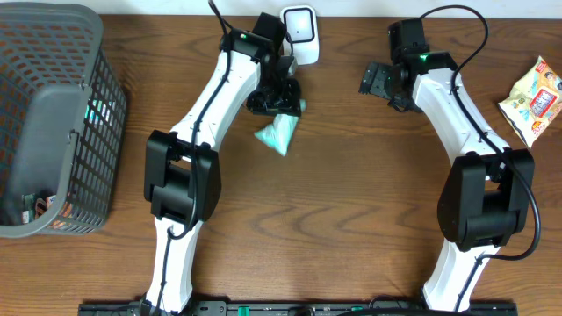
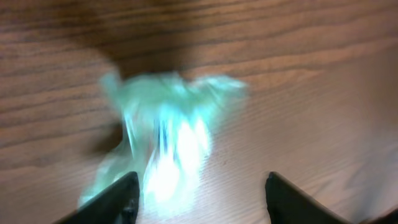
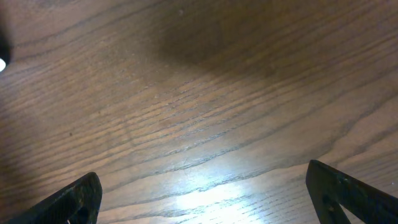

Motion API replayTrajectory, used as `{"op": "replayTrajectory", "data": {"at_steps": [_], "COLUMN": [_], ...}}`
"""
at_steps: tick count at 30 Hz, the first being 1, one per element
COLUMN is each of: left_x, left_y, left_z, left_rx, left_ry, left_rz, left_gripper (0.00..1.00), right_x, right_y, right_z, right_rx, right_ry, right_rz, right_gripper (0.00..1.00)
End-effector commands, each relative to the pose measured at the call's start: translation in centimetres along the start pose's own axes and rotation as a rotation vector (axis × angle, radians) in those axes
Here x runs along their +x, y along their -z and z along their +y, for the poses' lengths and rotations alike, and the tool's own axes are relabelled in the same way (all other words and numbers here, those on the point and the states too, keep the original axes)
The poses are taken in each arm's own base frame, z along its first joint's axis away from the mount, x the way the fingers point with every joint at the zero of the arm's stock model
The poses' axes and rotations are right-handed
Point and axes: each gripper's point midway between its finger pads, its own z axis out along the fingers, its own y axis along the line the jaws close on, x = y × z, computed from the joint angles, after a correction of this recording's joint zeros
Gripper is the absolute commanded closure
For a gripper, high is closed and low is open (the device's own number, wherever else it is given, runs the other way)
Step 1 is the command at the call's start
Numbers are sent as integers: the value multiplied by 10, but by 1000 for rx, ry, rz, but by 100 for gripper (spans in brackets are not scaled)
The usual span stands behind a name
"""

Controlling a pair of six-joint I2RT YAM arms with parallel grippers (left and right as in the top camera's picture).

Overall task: Scan the item barcode
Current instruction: 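Carry the green pack to the scanner with the left gripper, then release the green pack on the table below the scanner, then reach the left gripper into the basket and grasp a white-green pack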

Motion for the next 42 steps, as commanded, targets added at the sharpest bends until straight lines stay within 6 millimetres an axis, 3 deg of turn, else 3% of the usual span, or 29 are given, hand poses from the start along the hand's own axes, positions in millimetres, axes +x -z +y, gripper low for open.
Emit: {"op": "replayTrajectory", "data": {"at_steps": [1,6,9,13,17,20,24,26,30,35,39,42], "left_x": [-4,-18,-31,-42,-40,-24,13,37,86,129,144,142], "left_y": [9,40,82,162,258,324,393,412,422,392,358,330], "left_z": [-2,-2,1,17,55,91,154,190,262,326,361,379], "left_rx": [-6,4,12,2,-89,-198,-402,-512,-695,-714,-708,-697], "left_ry": [-10,-13,-10,6,63,136,298,400,623,900,983,970], "left_rz": [-30,-111,-213,-406,-647,-805,-945,-960,-891,-759,-630,-534], "left_gripper": [31,31,30,30,30,30,30,30,30,30,30,30], "right_x": [6,6,6,6,6,6,6,6,6,6,6,6], "right_y": [-5,-5,-5,-5,-5,-5,-5,-5,-5,-5,-5,-5], "right_z": [0,1,1,1,1,1,1,1,1,1,1,0], "right_rx": [11,10,10,10,10,10,10,10,10,10,10,11], "right_ry": [19,20,20,20,20,20,20,20,20,20,20,19], "right_rz": [14,14,14,14,14,14,14,14,14,14,14,14], "right_gripper": [1,1,1,1,1,1,1,1,1,1,1,1]}}
